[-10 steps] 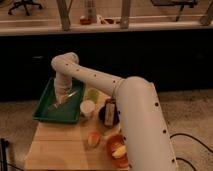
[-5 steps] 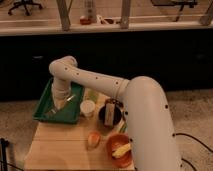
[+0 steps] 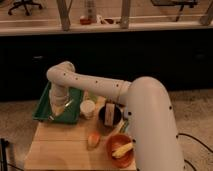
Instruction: Place fork in table surface
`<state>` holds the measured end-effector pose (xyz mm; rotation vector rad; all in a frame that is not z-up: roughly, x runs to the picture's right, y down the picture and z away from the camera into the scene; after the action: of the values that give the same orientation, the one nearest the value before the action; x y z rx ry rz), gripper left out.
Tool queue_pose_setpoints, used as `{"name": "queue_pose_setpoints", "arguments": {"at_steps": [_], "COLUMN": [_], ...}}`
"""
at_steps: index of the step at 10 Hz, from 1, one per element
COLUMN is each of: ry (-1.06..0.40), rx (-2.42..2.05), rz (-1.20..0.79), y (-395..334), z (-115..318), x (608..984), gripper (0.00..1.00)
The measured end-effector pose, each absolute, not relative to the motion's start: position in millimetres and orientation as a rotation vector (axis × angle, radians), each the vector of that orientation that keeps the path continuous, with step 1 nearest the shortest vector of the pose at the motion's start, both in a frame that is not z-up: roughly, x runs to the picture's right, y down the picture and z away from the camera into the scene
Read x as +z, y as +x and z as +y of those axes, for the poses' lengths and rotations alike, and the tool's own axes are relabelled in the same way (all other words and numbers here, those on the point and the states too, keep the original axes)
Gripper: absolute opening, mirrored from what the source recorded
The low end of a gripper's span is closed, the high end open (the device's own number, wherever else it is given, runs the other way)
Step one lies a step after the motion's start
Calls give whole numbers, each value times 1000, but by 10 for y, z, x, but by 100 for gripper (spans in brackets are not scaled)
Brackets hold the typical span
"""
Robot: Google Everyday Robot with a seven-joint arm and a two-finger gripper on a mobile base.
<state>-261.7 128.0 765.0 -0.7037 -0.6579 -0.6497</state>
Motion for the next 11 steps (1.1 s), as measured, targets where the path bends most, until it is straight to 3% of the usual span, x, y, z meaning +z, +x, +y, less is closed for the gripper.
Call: {"name": "queue_pose_setpoints", "arguments": {"at_steps": [5, 11], "ry": [-721, -754], "rx": [-671, -715], "rz": [-656, -700], "y": [-2679, -2795], "z": [1631, 2025], "x": [7427, 7410], "gripper": [0, 0]}}
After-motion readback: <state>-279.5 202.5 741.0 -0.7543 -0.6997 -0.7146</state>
